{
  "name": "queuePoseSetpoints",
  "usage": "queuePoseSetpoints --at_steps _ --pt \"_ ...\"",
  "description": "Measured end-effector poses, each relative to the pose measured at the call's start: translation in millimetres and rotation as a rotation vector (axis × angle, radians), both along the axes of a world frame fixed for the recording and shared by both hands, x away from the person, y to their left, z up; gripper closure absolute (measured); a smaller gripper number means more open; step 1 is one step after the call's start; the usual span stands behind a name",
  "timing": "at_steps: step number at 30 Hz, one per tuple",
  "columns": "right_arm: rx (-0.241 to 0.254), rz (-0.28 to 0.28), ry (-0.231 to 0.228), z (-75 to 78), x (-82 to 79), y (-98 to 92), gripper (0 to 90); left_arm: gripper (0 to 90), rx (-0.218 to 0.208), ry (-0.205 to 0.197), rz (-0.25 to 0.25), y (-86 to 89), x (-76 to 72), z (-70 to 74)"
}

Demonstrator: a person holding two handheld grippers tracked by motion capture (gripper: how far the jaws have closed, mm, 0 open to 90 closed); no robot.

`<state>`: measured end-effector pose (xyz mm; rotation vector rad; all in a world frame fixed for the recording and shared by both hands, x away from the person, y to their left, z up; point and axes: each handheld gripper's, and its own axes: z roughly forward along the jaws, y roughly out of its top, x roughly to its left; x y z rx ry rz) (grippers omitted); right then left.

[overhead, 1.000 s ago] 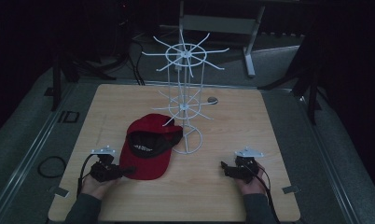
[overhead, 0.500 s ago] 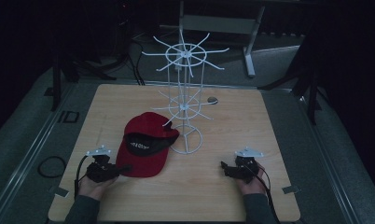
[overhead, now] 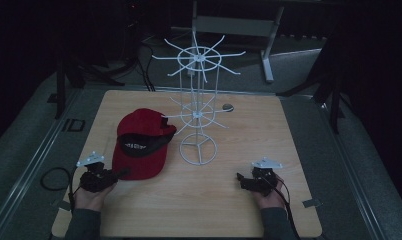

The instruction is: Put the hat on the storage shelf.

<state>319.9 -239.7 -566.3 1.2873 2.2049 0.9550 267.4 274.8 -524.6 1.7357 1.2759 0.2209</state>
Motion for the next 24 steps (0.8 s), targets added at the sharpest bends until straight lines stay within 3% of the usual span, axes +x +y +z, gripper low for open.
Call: queuePoseSetpoints --at_steps 17,24 --pt "0.0 0.0 0.0 0.0 0.1 0.0 22.4 86.0 0.033 -0.094 0.117 12.6 -5.6 19.2" --pt "0.0 0.0 0.0 0.0 0.1 -0.1 22.4 85.9 0.02 -0.127 0.164 14.5 -6.1 23.7"
